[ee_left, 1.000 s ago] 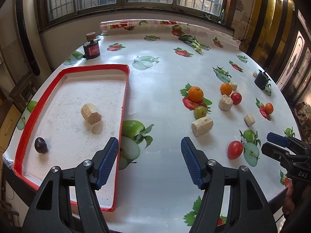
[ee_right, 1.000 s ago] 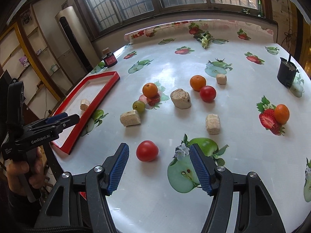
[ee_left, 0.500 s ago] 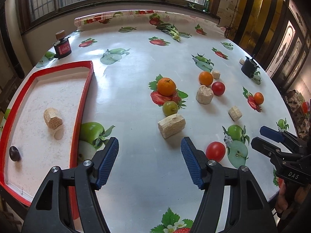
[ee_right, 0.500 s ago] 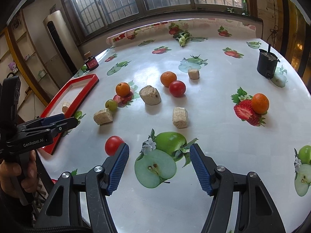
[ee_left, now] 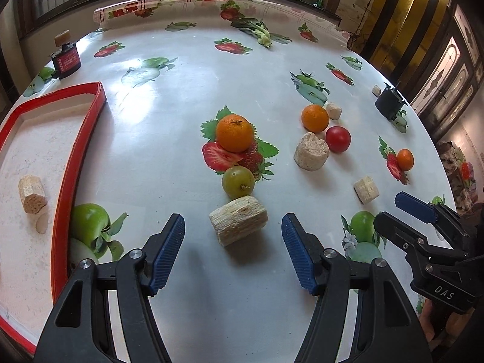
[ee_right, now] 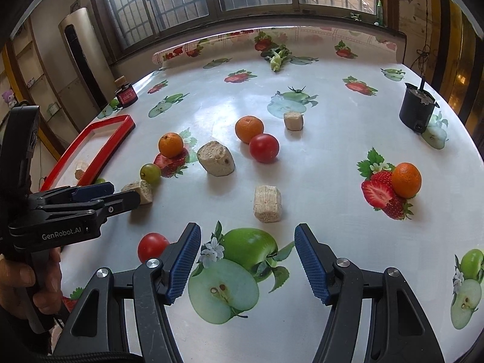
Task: Organize fruits
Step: 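Grasp a beige cork with the left tool while the right tool grasps another cork, then carry both held corks with both tools over the tray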
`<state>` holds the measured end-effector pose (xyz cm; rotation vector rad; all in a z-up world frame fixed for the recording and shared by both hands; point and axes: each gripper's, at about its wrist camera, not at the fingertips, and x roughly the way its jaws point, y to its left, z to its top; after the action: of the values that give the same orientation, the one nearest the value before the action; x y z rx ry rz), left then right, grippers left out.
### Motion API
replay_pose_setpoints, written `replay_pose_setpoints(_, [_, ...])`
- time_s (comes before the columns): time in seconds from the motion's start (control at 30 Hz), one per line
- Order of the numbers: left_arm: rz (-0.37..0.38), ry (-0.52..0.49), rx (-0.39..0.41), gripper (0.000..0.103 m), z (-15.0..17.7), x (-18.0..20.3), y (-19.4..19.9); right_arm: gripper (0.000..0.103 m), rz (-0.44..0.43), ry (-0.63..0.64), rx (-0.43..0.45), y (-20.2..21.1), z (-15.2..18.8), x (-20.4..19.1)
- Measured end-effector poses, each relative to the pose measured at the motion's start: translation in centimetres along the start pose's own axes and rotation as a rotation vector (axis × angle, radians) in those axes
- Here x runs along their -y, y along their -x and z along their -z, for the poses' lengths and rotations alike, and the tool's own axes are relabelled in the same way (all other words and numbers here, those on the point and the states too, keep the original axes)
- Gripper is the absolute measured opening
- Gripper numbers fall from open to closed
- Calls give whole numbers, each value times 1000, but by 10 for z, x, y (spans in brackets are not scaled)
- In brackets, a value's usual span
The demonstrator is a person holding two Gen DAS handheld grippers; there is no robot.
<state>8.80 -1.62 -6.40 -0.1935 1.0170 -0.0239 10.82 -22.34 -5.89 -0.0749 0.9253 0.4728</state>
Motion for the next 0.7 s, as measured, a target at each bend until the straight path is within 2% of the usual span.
replay_pose_setpoints(0.1, [-1,14,-11,66,-1,-2,-9,66,35,11,-7,-12,-6,-1])
replay_pose_setpoints(0.17, [-4,15,9,64,-1,-2,-11,65,58,21,-19,-21,-9,-1])
replay_pose_setpoints(0.27, [-1,9,21,39,-1,-3,-10,59,82,22,-39,-35,-9,0])
replay_pose_setpoints(0.33, [10,13,21,38,-1,-4,-9,43,96,21,-39,-40,-8,3])
replay_pose_setpoints(0.37, [11,12,21,38,0,-5,-9,40,106,27,-28,-39,-7,3])
replay_pose_setpoints(0.4, [11,11,22,38,1,-6,-8,29,99,20,-32,-38,-7,4])
replay_pose_setpoints(0.43, [12,13,22,38,2,-6,-6,25,88,13,-31,-37,-7,6])
replay_pose_setpoints(0.7, [19,10,56,38,10,-12,17,25,64,17,14,-11,-8,-1])
